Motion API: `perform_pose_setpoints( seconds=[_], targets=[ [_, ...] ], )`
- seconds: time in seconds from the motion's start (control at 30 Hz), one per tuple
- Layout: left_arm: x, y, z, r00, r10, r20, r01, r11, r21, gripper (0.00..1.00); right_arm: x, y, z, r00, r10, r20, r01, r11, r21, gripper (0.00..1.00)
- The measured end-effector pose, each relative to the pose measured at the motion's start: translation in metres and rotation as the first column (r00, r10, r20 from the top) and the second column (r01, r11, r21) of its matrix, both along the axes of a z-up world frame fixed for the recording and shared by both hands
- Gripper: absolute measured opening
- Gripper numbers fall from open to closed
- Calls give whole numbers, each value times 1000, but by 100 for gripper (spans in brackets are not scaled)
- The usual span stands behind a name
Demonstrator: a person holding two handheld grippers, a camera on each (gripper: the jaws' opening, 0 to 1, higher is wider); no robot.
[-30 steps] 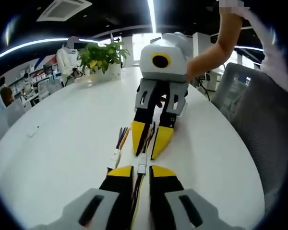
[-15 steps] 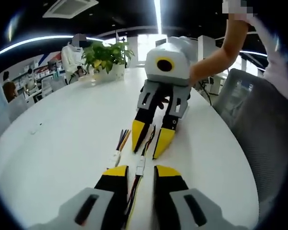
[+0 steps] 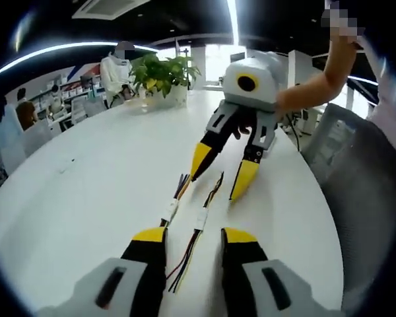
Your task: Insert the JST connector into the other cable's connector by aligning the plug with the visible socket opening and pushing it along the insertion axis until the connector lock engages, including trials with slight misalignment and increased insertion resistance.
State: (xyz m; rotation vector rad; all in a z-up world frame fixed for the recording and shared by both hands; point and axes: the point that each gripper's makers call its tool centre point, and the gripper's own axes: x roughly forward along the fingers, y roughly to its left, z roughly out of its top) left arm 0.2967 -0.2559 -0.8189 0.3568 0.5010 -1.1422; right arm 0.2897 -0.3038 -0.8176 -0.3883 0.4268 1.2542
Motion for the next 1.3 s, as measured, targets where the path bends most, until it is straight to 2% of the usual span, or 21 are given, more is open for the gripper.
perform_pose_setpoints(
  seconds=[0.1, 0.3, 0.43, 0.57, 0.67, 0.93, 1.0, 1.07, 1.13, 1.3],
  targets=[
    [0, 8, 6, 1000, 18, 19, -18, 1000, 9, 27, 0, -4, 3, 1000, -10, 8, 10, 1000, 2, 34],
    [-1, 14, 20, 997, 81, 2, -81, 996, -39, 44, 4, -12, 9, 999, -51, 9, 51, 999, 3, 39],
    [-5, 16, 27, 996, 90, 21, -89, 995, -44, 41, 1, -13, 16, 998, -63, 25, 63, 998, 3, 38],
    [-9, 17, 36, 993, 113, 24, -111, 992, -62, 45, -1, -17, 19, 996, -84, 14, 84, 996, 2, 40],
    [-12, 21, 37, 992, 119, 37, -117, 992, -48, 46, -3, -19, 23, 995, -103, 5, 103, 995, 8, 42],
    [-22, 35, 41, 982, 183, 48, -182, 983, -38, 52, -12, -29, 29, 986, -164, -22, 164, 986, -14, 55],
    [-23, 37, 46, 976, 206, 68, -203, 978, -50, 55, -15, -33, 28, 985, -171, -27, 170, 985, -29, 53],
    [-25, 39, 50, 969, 239, 56, -235, 969, -72, 64, -19, -39, 28, 978, -199, -62, 197, 980, -35, 52],
    [-30, 39, 51, 968, 245, 47, -241, 967, -80, 70, -22, -43, 28, 975, -211, -65, 209, 977, -41, 55],
    [-42, 40, 49, 968, 250, 22, -249, 967, -63, 69, -28, -50, 31, 970, -234, -68, 231, 971, -56, 58]
  ],
)
